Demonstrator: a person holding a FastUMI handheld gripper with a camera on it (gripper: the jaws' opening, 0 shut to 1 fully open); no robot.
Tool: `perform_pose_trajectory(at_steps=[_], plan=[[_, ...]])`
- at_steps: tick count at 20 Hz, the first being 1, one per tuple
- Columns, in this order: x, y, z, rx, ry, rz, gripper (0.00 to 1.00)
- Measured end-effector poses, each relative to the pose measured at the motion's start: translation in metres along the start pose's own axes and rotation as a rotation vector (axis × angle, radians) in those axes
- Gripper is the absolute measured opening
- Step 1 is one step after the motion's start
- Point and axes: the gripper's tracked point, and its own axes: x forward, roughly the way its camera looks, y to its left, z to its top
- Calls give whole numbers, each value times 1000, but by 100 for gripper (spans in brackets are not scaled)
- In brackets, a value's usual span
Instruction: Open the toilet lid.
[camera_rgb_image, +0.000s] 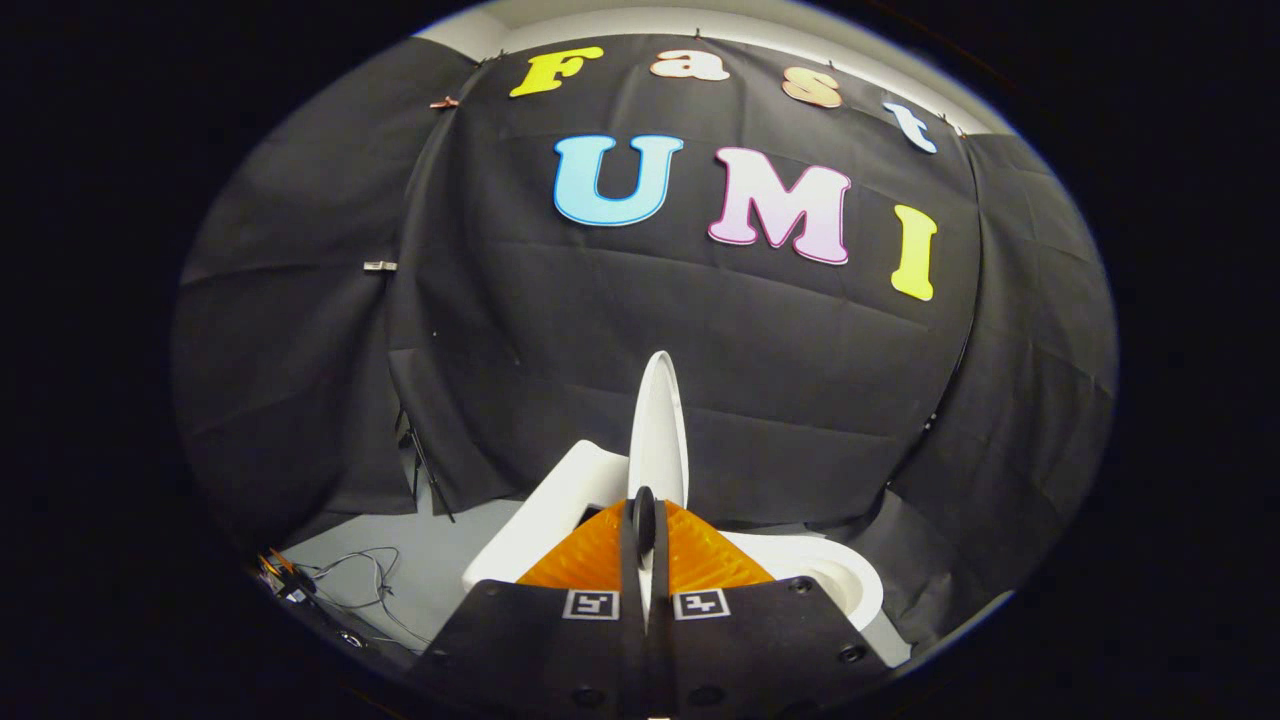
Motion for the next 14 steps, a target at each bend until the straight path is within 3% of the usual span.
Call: perform_pose_trajectory(at_steps=[6, 9, 13, 14], plan=[[0, -4, -1, -29, -9, -44, 7], [-8, 6, -4, -27, 4, -1, 47], [-16, -3, -2, -63, -2, -3, 100], [-19, -2, -1, -50, -6, 8, 98]])
